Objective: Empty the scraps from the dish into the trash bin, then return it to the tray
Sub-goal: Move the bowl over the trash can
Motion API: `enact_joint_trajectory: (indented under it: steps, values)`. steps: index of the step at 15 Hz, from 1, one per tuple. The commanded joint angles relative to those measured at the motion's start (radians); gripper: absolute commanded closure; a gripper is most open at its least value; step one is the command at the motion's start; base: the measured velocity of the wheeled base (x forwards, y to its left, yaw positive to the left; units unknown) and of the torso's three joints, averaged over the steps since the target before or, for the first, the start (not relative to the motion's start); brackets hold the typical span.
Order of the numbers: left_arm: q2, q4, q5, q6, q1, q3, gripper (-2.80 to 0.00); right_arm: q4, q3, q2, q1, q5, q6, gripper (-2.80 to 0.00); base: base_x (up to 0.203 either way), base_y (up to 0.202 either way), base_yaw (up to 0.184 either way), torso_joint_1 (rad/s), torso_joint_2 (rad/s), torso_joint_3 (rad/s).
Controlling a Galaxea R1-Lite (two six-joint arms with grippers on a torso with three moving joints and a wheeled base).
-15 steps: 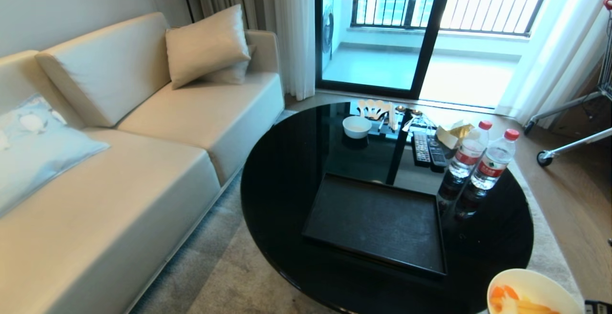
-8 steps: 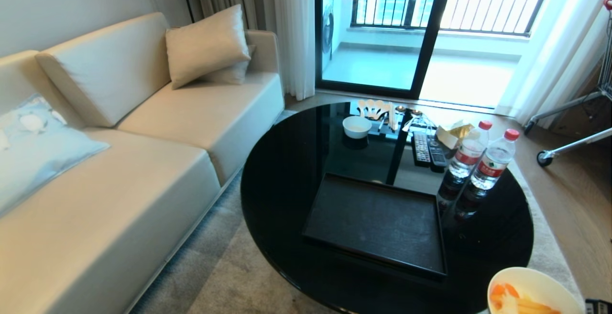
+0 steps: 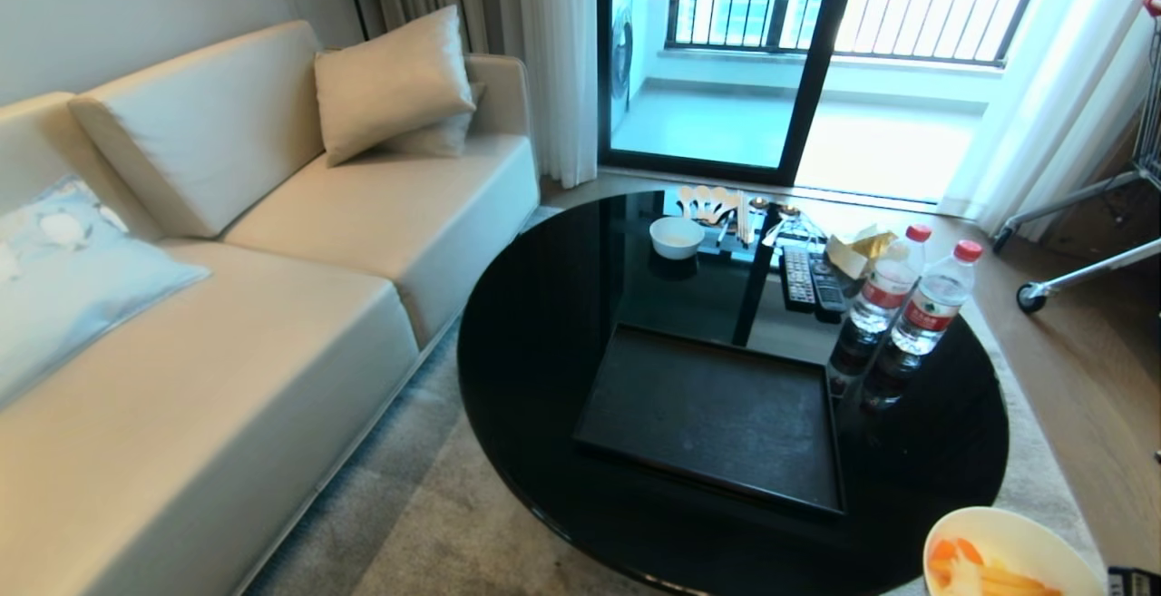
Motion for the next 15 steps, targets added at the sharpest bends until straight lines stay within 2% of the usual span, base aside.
enact_joint_trajectory:
  steps: [1,11,15]
  values:
    - [0.0,-0.001,0.001,-0.001,0.0,0.0,0.0,0.003,0.0,0.002,0.0,-0.001,0.003,0.0,-0.164,0.0,-0.001,0.006,0.01,0.006]
    - [0.0,-0.001,0.001,-0.001,0.0,0.0,0.0,0.003,0.0,-0.001,0.0,-0.002,0.002,0.0,-0.181,0.0,-0.003,0.001,0.0,0.003]
    - [0.0,-0.001,0.001,-0.001,0.0,0.0,0.0,0.001,0.0,-0.001,0.0,-0.004,0.002,0.0,-0.019,0.0,-0.002,-0.001,0.0,0.001]
